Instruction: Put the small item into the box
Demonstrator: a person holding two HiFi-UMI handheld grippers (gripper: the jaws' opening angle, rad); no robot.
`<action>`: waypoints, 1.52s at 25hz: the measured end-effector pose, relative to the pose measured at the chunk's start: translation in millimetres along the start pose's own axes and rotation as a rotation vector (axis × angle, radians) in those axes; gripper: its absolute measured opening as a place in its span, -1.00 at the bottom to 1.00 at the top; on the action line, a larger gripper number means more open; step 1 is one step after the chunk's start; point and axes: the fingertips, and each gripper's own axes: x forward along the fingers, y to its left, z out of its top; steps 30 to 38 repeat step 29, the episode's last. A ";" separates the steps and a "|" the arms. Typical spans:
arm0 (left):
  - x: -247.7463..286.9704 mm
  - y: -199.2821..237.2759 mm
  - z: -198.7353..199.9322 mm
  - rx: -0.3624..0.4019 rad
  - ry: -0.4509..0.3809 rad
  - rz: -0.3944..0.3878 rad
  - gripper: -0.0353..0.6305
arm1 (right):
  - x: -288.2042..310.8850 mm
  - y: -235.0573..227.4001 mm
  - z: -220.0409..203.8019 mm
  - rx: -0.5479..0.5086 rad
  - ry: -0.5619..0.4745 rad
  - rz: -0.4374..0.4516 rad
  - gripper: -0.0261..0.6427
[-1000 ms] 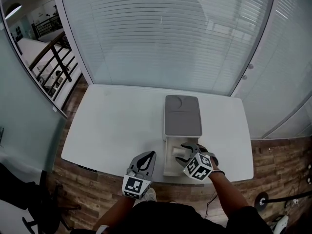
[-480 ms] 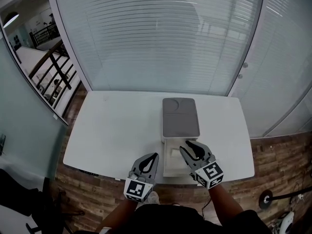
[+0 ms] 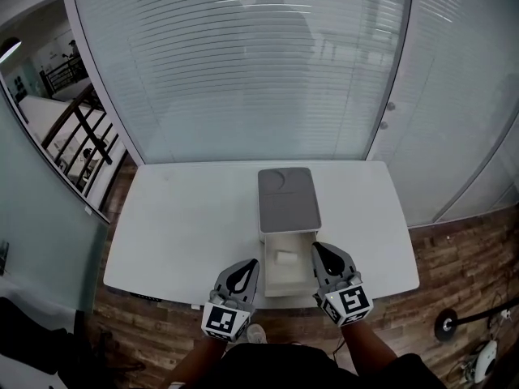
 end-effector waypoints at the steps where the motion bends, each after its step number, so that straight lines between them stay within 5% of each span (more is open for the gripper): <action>1: 0.8 0.8 3.4 -0.002 -0.013 0.005 -0.85 | -1.6 -2.2 0.5 0.000 -0.004 -0.007 -0.91; 38: 2.1 -0.1 -11.6 0.009 0.040 0.014 -0.85 | 8.7 -0.4 -3.9 0.046 0.022 0.043 -0.91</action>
